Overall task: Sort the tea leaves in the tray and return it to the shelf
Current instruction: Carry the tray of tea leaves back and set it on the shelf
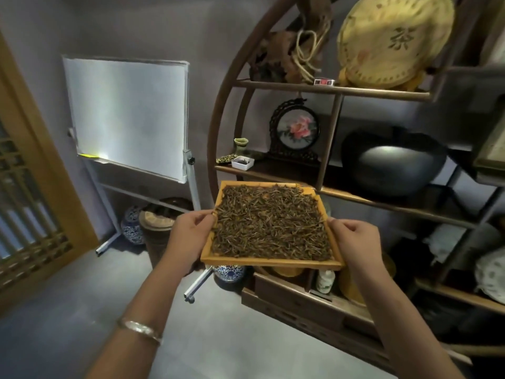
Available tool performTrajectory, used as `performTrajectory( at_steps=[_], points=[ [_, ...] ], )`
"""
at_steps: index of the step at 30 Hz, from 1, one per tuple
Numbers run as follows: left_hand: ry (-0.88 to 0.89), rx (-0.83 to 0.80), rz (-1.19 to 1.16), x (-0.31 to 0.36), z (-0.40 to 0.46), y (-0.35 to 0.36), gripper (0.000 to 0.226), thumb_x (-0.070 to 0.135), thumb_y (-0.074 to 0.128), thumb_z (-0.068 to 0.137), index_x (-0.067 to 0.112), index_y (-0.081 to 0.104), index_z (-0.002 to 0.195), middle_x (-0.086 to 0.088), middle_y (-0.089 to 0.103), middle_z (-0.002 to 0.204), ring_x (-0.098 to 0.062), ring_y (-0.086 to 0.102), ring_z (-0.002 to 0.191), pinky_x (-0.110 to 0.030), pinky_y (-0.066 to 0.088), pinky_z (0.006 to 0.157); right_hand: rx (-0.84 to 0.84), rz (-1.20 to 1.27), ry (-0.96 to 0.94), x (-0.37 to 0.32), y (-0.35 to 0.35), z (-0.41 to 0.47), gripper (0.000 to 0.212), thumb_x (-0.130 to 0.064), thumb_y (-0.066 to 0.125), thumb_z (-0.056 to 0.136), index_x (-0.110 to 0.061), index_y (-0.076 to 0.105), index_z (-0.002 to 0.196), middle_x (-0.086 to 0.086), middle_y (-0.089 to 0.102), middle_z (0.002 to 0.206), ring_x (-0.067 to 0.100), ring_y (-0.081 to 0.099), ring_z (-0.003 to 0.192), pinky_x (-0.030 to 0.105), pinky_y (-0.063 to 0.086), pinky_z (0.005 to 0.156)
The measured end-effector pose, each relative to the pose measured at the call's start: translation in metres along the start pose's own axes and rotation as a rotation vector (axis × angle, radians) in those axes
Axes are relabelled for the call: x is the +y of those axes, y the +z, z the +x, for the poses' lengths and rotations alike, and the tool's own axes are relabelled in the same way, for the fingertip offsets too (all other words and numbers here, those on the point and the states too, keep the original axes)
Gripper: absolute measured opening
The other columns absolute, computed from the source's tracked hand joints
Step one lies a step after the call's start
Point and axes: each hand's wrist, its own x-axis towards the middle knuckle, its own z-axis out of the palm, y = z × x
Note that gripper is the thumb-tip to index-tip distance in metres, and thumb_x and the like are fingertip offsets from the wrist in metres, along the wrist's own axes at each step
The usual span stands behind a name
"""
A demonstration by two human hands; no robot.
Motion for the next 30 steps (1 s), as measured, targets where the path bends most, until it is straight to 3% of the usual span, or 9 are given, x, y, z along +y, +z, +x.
performTrajectory(
  at_steps=[6, 9, 13, 15, 22, 26, 28, 30],
  points=[
    [-0.031, -0.1, -0.004, -0.036, 0.109, 0.036, 0.023, 0.016, 0.057, 0.091, 0.03, 0.073, 0.081, 0.007, 0.077, 0.074, -0.011, 0.073, 0.073, -0.03, 0.056, 0.068, 0.08, -0.016, 0.0, 0.029, 0.042, 0.087, 0.03, -0.023, 0.061, 0.091, -0.02, 0.073, 0.063, -0.001, 0.071, 0.062, 0.017, 0.07, 0.064, 0.035, 0.058, 0.057],
    [-0.009, -0.142, -0.013, -0.056, 0.176, 0.057, 0.026, 0.013, 0.057, 0.091, 0.03, 0.073, 0.079, 0.013, 0.075, 0.069, -0.002, 0.071, 0.066, -0.024, 0.053, 0.063, 0.165, -0.02, 0.013, 0.044, 0.071, 0.136, 0.034, -0.024, 0.062, 0.09, -0.023, 0.07, 0.057, -0.007, 0.07, 0.059, 0.008, 0.067, 0.058, 0.026, 0.052, 0.05],
    [-0.035, -0.226, -0.015, -0.073, 0.271, 0.081, 0.014, 0.015, 0.061, 0.09, 0.024, 0.072, 0.087, 0.008, 0.076, 0.07, -0.008, 0.071, 0.069, -0.031, 0.054, 0.067, 0.25, -0.053, 0.052, 0.057, 0.107, 0.199, 0.038, -0.026, 0.061, 0.091, -0.027, 0.072, 0.055, -0.007, 0.07, 0.06, 0.015, 0.068, 0.063, 0.036, 0.054, 0.06],
    [-0.006, -0.235, -0.009, -0.082, 0.312, 0.095, 0.01, 0.016, 0.063, 0.089, 0.023, 0.068, 0.085, 0.011, 0.074, 0.068, -0.002, 0.069, 0.064, -0.023, 0.049, 0.059, 0.289, -0.058, 0.044, 0.063, 0.126, 0.226, 0.038, -0.027, 0.06, 0.091, -0.035, 0.072, 0.055, -0.01, 0.07, 0.061, 0.013, 0.067, 0.063, 0.035, 0.053, 0.059],
    [-0.054, -0.309, -0.067, -0.12, 0.403, 0.147, 0.011, 0.009, 0.063, 0.089, 0.019, 0.065, 0.085, 0.008, 0.075, 0.07, 0.0, 0.068, 0.065, -0.01, 0.047, 0.055, 0.415, -0.024, 0.058, 0.095, 0.167, 0.305, 0.028, -0.03, 0.062, 0.089, -0.023, 0.075, 0.064, -0.008, 0.069, 0.057, 0.001, 0.061, 0.052, 0.011, 0.04, 0.04],
    [-0.086, -0.339, -0.063, -0.139, 0.433, 0.173, 0.011, 0.009, 0.064, 0.089, 0.018, 0.064, 0.084, 0.0, 0.074, 0.074, -0.012, 0.068, 0.073, -0.023, 0.047, 0.065, 0.418, -0.038, 0.097, 0.114, 0.172, 0.341, 0.028, -0.028, 0.062, 0.089, -0.03, 0.074, 0.063, -0.011, 0.071, 0.064, 0.001, 0.065, 0.061, 0.011, 0.044, 0.045],
    [-0.087, -0.346, -0.055, -0.146, 0.442, 0.185, 0.014, 0.007, 0.063, 0.089, 0.019, 0.063, 0.081, 0.004, 0.069, 0.067, -0.005, 0.063, 0.065, -0.019, 0.047, 0.061, 0.432, -0.049, 0.124, 0.124, 0.174, 0.357, 0.025, -0.028, 0.062, 0.088, -0.03, 0.074, 0.066, -0.014, 0.072, 0.067, 0.001, 0.066, 0.068, 0.011, 0.045, 0.05],
    [-0.072, -0.349, -0.07, -0.152, 0.451, 0.194, 0.016, 0.005, 0.061, 0.09, 0.019, 0.062, 0.081, 0.007, 0.067, 0.061, 0.002, 0.059, 0.058, -0.01, 0.045, 0.056, 0.42, -0.059, 0.141, 0.136, 0.176, 0.371, 0.02, -0.03, 0.063, 0.088, -0.024, 0.077, 0.075, -0.009, 0.072, 0.068, 0.008, 0.067, 0.068, 0.022, 0.048, 0.057]
  ],
)
